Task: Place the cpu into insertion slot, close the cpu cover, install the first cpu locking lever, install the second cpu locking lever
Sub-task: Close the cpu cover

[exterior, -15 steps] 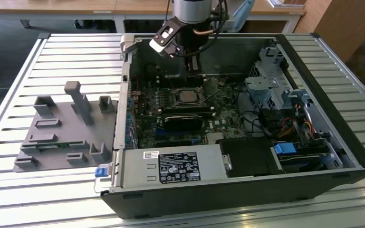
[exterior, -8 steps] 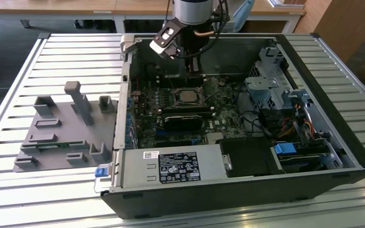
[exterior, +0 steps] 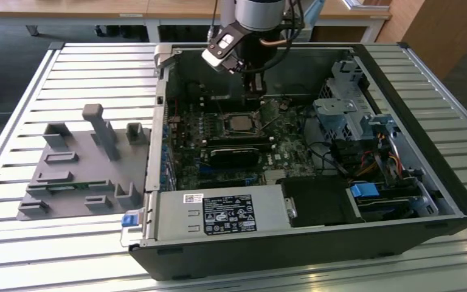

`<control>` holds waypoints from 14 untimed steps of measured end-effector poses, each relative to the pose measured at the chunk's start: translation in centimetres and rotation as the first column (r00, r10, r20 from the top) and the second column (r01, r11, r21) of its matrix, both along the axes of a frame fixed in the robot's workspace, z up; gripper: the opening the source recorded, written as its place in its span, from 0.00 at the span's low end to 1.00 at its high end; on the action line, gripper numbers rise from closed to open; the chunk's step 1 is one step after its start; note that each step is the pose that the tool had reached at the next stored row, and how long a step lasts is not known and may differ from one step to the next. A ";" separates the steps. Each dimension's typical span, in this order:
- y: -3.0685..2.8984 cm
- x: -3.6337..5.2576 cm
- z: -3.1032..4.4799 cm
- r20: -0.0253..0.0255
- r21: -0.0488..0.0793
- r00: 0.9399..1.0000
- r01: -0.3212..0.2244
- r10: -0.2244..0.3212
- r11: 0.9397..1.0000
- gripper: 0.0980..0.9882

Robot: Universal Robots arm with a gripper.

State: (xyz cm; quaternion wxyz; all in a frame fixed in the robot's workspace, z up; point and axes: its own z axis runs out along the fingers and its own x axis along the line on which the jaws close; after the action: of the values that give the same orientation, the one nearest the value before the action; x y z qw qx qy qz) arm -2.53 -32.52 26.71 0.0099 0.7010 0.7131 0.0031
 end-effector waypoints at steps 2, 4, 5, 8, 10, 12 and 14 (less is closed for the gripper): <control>0.01 0.00 0.39 -0.001 0.000 1.000 0.000 0.000 1.000 0.01; 0.01 0.01 0.52 -0.001 0.001 1.000 -0.001 0.001 1.000 0.01; 0.01 0.05 0.52 -0.001 0.001 1.000 -0.003 0.003 1.000 0.01; 0.00 0.28 0.51 -0.001 0.004 1.000 -0.017 0.017 1.000 0.01; 0.01 0.47 0.47 0.000 0.018 1.000 -0.021 0.021 1.000 0.01; 0.02 0.66 0.38 0.000 0.025 1.000 -0.022 0.022 0.999 0.01; 0.01 0.84 0.36 0.000 0.024 1.000 -0.023 0.023 0.999 0.01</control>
State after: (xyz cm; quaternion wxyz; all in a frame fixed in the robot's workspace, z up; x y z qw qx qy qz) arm -1.69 -32.51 27.06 0.0011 0.6929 0.7210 0.0117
